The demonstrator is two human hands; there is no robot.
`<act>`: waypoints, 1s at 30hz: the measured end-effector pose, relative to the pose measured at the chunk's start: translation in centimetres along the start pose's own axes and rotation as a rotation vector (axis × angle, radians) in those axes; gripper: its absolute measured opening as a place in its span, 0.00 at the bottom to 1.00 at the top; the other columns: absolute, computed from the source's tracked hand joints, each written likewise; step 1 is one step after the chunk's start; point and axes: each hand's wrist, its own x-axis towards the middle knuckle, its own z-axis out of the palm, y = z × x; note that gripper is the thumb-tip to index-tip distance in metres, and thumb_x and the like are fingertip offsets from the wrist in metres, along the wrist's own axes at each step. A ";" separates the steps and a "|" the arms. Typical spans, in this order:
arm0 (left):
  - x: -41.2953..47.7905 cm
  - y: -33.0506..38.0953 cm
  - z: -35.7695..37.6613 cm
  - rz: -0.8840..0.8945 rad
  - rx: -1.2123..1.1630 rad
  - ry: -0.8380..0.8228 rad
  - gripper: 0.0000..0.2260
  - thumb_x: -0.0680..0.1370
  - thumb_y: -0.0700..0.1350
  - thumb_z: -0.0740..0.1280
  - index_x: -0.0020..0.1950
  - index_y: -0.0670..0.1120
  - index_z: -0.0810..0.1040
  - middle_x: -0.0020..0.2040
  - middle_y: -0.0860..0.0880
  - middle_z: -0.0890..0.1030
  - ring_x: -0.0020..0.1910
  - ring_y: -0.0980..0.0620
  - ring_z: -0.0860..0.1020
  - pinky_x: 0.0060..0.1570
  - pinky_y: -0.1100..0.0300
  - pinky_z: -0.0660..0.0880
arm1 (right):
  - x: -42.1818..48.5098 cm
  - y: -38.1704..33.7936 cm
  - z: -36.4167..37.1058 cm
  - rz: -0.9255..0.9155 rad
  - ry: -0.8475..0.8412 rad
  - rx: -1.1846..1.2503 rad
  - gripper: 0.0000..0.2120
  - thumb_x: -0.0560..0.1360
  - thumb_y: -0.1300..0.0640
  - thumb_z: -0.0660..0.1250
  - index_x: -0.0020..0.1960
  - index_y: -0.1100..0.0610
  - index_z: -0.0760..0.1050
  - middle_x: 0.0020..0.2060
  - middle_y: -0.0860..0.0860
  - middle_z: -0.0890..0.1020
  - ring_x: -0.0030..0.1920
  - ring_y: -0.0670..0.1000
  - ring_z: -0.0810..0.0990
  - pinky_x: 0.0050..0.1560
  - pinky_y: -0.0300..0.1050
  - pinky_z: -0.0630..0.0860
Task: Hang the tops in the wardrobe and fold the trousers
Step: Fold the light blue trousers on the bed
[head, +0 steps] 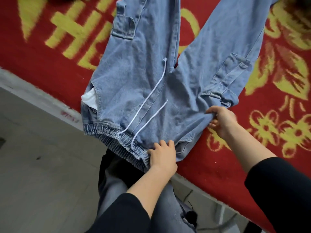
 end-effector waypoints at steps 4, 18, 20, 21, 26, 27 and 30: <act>-0.3 -5.4 -6.3 0.097 -0.515 -0.078 0.06 0.69 0.39 0.59 0.41 0.42 0.75 0.44 0.40 0.79 0.46 0.42 0.77 0.39 0.58 0.69 | -1.6 -3.4 2.7 -0.102 0.143 0.029 0.10 0.64 0.64 0.68 0.39 0.59 0.67 0.28 0.54 0.71 0.20 0.49 0.70 0.21 0.35 0.65; 1.2 -26.4 -9.8 -0.555 -1.023 0.368 0.08 0.72 0.32 0.59 0.42 0.41 0.76 0.41 0.41 0.80 0.45 0.42 0.79 0.41 0.56 0.71 | -8.4 -6.6 27.5 -0.603 -0.618 -0.874 0.31 0.73 0.61 0.68 0.73 0.57 0.63 0.46 0.57 0.81 0.35 0.49 0.78 0.34 0.38 0.75; 2.0 -26.7 -10.2 -0.527 -0.922 0.338 0.06 0.72 0.36 0.62 0.47 0.42 0.74 0.45 0.41 0.80 0.47 0.40 0.78 0.43 0.53 0.72 | -7.7 -5.9 28.1 -0.612 -0.586 -1.005 0.31 0.72 0.61 0.68 0.74 0.58 0.63 0.52 0.57 0.80 0.44 0.52 0.79 0.42 0.41 0.74; 2.3 -26.5 -11.0 -0.499 -0.876 0.350 0.07 0.72 0.37 0.63 0.49 0.43 0.73 0.46 0.42 0.79 0.47 0.40 0.77 0.44 0.52 0.73 | -7.2 -6.0 28.2 -0.594 -0.576 -0.972 0.30 0.71 0.61 0.67 0.73 0.57 0.65 0.49 0.56 0.81 0.42 0.51 0.78 0.40 0.38 0.74; 5.8 -25.8 -17.5 -0.353 -0.723 0.420 0.20 0.72 0.44 0.67 0.63 0.46 0.69 0.57 0.41 0.77 0.58 0.39 0.74 0.55 0.51 0.70 | -4.8 -10.1 28.2 -0.612 -0.419 -0.764 0.19 0.71 0.62 0.66 0.63 0.57 0.75 0.37 0.53 0.81 0.38 0.51 0.78 0.41 0.42 0.77; 6.9 -25.5 -19.2 -0.312 -0.713 0.438 0.22 0.72 0.45 0.67 0.65 0.46 0.68 0.60 0.40 0.76 0.59 0.39 0.73 0.57 0.51 0.69 | -4.3 -11.5 28.0 -0.609 -0.379 -0.702 0.18 0.71 0.62 0.65 0.61 0.58 0.75 0.36 0.54 0.81 0.37 0.52 0.79 0.43 0.50 0.79; 10.8 -23.8 -24.2 -0.174 -0.615 0.478 0.25 0.73 0.46 0.67 0.69 0.46 0.64 0.64 0.41 0.72 0.64 0.40 0.70 0.61 0.51 0.66 | -2.4 -16.2 27.2 -0.569 -0.268 -0.490 0.15 0.73 0.66 0.63 0.59 0.59 0.74 0.36 0.56 0.79 0.33 0.54 0.78 0.40 0.52 0.78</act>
